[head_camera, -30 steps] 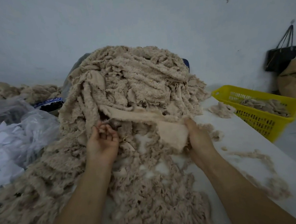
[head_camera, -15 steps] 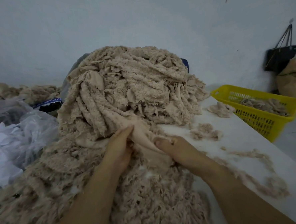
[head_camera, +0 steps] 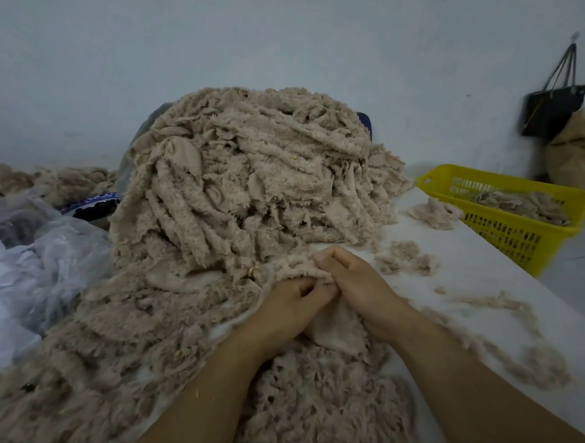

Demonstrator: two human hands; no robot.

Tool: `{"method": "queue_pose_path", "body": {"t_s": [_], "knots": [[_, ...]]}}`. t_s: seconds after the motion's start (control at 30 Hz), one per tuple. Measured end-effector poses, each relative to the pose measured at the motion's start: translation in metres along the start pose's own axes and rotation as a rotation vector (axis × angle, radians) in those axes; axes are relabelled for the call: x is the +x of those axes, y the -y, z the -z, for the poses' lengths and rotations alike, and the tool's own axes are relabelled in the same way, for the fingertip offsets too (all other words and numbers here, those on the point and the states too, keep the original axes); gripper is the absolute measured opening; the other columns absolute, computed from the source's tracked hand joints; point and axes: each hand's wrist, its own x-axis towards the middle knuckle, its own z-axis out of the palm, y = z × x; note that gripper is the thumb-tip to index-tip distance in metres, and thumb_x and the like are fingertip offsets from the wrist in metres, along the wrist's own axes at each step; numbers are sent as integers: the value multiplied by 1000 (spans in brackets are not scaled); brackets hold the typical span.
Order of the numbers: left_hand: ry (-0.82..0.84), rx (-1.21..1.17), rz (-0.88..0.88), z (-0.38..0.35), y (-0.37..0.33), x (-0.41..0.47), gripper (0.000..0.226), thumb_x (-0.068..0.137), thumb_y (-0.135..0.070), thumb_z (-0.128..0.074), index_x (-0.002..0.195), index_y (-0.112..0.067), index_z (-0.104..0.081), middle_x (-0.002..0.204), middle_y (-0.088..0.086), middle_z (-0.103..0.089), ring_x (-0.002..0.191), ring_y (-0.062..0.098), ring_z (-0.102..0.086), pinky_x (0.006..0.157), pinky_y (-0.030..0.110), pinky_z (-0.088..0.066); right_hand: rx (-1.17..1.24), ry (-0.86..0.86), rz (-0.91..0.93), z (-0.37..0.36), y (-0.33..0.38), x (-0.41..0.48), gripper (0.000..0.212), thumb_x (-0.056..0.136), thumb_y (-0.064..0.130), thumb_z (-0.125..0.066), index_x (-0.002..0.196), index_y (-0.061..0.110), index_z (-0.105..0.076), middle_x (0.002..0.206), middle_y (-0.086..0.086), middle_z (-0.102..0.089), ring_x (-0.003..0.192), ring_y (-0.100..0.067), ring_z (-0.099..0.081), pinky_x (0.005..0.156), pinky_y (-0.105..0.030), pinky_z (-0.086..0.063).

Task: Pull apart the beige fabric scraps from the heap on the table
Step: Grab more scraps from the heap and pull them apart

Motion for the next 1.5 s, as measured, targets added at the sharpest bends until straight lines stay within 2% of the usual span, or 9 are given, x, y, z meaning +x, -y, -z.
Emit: {"method": "queue_pose_path", "body": {"t_s": [0.17, 0.4, 0.63, 0.83, 1.0, 1.17, 1.3, 1.4, 1.5], "knots": [[-9, -126, 37, 0, -6, -3, 44, 81, -68, -64, 78, -25, -74, 78, -10, -74, 74, 2, -69, 62, 15, -51, -32, -30, 54, -1, 0, 0, 28, 104, 35, -48, 81, 25, -61, 66, 11, -62, 62, -3, -59, 65, -20, -48], [-294, -298, -45, 12, -3, 2, 34, 95, -32, -62, 69, -12, -68, 69, 6, -60, 66, 15, -58, 61, 30, -46, -142, -23, 72, -2, 2, -3, 23, 94, 54, -56, 85, 34, -50, 70, 23, -55, 63, 5, -52, 57, -14, -44], [-346, -667, -37, 20, -5, 7, 21, 98, -23, -60, 95, -15, -79, 100, 9, -77, 90, 21, -74, 69, 29, -59, -286, 22, 52, -7, 6, -8, 42, 101, 44, -49, 105, 3, -57, 91, -19, -60, 81, -31, -61, 77, -48, -49], [-556, -1070, 43, 42, 0, 14, 14, 99, -23, -58, 104, -12, -66, 82, -2, -68, 62, 7, -62, 52, 20, -51, -42, -153, -100, 3, 7, -3, 32, 98, 36, -50, 86, 7, -55, 80, -19, -45, 76, -20, -46, 69, -33, -37], [-558, -1084, 55, 46, 4, 14, 17, 100, -26, -57, 108, -13, -64, 80, -4, -61, 66, 7, -54, 55, 18, -47, 122, -241, -146, 14, -1, 6, 42, 96, 34, -51, 60, 26, -71, 69, -1, -72, 60, -14, -68, 50, -20, -49], [-509, -1035, -19, 46, 4, 13, 20, 101, -24, -55, 114, -13, -66, 88, -4, -68, 75, 8, -61, 63, 19, -52, 247, -292, -193, 20, -4, 11, 34, 91, 43, -57, 92, 16, -79, 88, -8, -77, 84, -26, -74, 78, -39, -58], [-467, -769, -78, 36, 0, 11, 16, 99, -16, -58, 100, -20, -74, 101, -1, -77, 92, 13, -72, 75, 22, -56, 287, -269, -138, 24, -2, 11, 55, 95, 44, -57, 44, 31, -70, 53, 6, -68, 50, -7, -67, 43, -15, -47], [-389, -644, -86, 25, -1, 9, 24, 98, -15, -60, 88, -24, -80, 98, 4, -78, 88, 14, -74, 70, 20, -57, 166, -252, -128, 22, -7, 11, 23, 95, 48, -58, 102, 37, -76, 103, 21, -70, 85, 2, -66, 68, -17, -49], [-301, -637, -84, 19, -2, 8, 19, 94, -18, -65, 84, -23, -80, 90, 4, -77, 82, 14, -73, 70, 21, -56, 6, -172, -11, 9, -4, 4, 52, 89, 59, -58, 134, 37, -46, 109, 37, -50, 92, 21, -53, 63, -4, -43]]}}
